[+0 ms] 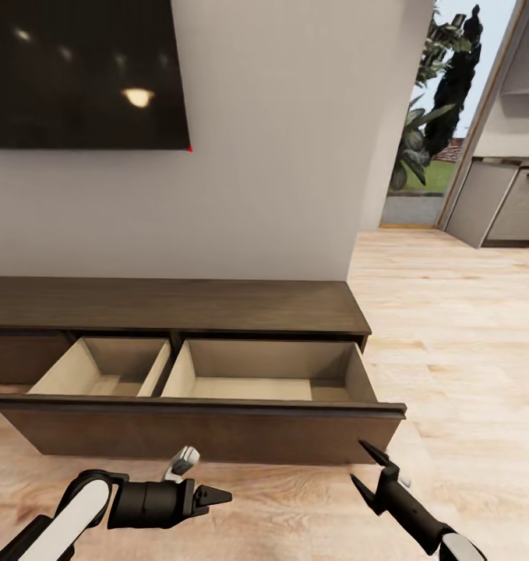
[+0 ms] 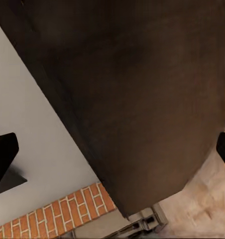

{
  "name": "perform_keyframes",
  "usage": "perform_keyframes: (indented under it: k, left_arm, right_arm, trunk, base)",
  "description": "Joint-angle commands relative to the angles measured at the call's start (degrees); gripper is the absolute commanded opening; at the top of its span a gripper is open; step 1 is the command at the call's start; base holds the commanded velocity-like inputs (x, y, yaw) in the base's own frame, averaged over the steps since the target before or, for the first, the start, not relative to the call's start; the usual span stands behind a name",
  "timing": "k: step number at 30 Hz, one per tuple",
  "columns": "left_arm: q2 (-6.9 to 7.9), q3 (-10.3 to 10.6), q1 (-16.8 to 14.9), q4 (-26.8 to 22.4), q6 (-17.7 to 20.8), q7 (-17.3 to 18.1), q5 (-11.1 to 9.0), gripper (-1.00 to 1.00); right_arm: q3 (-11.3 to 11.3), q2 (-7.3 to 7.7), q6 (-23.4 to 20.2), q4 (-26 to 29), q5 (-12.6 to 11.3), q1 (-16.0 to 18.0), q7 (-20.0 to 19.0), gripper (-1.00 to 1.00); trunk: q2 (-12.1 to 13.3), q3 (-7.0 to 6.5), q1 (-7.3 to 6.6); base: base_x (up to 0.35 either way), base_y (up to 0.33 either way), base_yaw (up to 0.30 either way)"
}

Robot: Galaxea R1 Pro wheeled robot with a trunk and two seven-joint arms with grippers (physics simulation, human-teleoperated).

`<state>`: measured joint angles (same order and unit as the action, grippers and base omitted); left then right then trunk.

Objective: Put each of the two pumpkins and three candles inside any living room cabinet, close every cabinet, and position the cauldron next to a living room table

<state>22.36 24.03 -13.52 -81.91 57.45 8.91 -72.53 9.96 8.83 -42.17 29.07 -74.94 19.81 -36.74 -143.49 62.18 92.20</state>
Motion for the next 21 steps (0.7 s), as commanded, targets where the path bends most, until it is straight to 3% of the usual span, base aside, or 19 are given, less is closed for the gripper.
perform_keyframes:
  k: [1,11,21]
  left_arm:
    - [0.04,0.06,-0.07,0.01,0.03,0.57,0.59,1.0]
    - [0.13,0.14,-0.04,0.04,0.03,0.41,0.63,1.0]
    - [0.24,0.07,-0.04,0.08,0.03,0.41,0.55,1.0]
  right_arm:
    - [0.22,0.17,-0.25,-1.63,0.44,-0.05,-0.08,1.0]
    - [0.4,0.4,1.1,-12.31,1.27,-0.21,-0.17,1.0]
    - [0.3,0.49,2.06,-13.74,1.38,-0.21,-0.06,1.0]
  trunk:
    - [0.0,-0.18,-0.04]
    - [0.13,-2.4,-0.29]
    - [0.65,-4.57,-0.75]
  base:
    - [0.0,0.0,0.0]
    - [0.0,0.0,0.0]
    - [0.0,0.0,0.0]
